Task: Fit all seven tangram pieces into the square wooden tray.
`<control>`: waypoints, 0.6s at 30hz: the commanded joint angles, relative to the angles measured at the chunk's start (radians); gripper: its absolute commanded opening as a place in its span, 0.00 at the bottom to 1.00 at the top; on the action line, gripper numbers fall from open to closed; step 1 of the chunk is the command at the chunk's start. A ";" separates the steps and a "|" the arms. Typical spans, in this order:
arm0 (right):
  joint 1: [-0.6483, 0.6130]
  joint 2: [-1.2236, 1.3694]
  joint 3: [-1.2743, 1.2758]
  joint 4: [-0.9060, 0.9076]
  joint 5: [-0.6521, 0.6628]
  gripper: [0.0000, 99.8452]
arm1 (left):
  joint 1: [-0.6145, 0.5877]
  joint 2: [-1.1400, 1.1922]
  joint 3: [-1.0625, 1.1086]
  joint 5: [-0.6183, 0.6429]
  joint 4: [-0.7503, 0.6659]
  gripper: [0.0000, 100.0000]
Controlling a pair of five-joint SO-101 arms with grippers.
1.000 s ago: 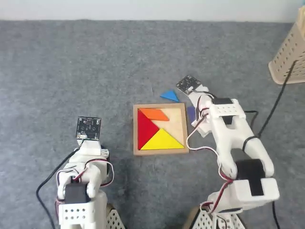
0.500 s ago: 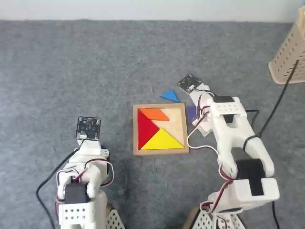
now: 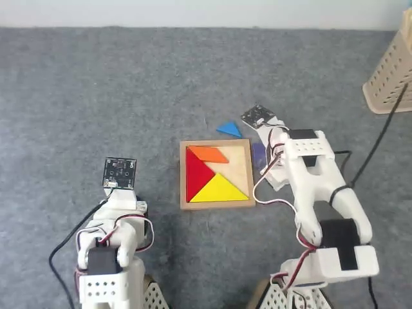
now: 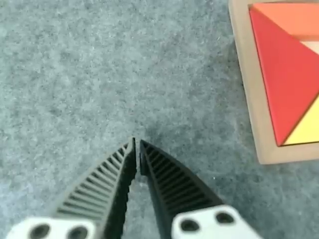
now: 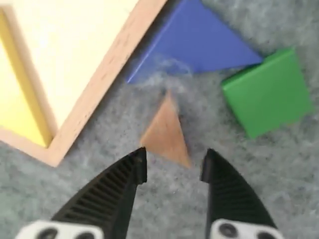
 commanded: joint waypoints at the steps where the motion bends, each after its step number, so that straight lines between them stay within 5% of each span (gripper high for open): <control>1: -0.038 -0.068 -0.008 0.012 -0.012 0.21 | 0.005 -0.018 -0.010 -0.002 0.006 0.02; 18: -0.041 0.035 -0.008 -0.058 -0.012 0.21 | 0.005 -0.018 -0.010 -0.002 0.006 0.02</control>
